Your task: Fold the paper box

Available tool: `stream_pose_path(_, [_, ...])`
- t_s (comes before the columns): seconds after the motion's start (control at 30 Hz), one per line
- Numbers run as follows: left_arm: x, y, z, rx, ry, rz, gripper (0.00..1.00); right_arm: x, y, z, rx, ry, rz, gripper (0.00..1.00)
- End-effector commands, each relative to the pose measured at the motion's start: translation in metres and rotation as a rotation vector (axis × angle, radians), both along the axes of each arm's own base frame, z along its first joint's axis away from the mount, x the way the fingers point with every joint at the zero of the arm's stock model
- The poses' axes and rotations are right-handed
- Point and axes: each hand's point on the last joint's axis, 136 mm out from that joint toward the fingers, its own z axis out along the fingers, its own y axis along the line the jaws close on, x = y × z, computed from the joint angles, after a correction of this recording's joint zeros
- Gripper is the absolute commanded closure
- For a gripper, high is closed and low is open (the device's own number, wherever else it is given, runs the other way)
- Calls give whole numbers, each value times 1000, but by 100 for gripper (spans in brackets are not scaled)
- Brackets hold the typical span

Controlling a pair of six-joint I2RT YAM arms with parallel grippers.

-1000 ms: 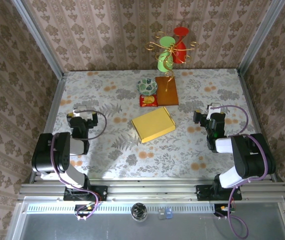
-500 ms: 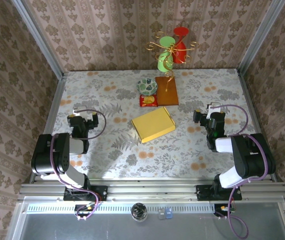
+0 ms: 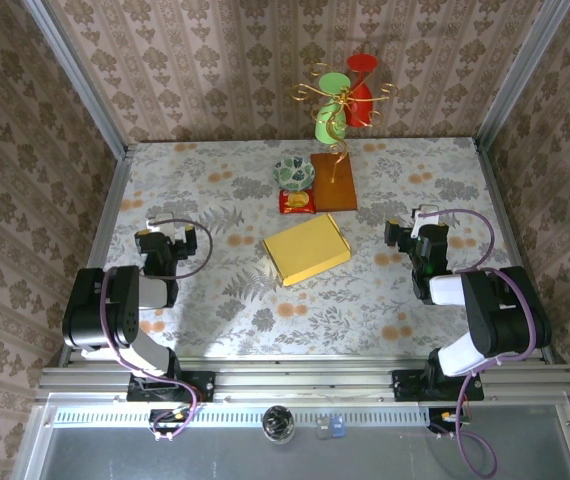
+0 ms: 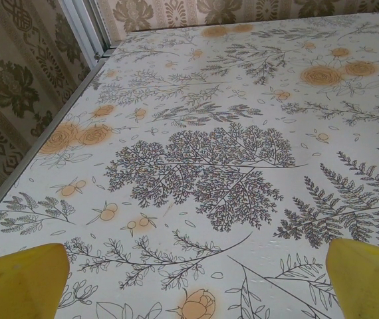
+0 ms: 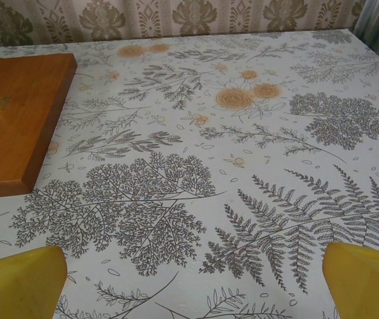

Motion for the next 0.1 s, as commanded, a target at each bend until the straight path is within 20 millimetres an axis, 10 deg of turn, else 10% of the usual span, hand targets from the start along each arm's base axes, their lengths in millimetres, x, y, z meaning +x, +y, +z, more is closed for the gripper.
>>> stream_pose_path(0.0, [6,-4,11,-14,-29,-13,0,5,-5,4,-18,-7,-26,0])
stream_pose_path(0.07, [5,-5,11,-14,-29,-14,0,3,-6,5,-19,-16,-36,0])
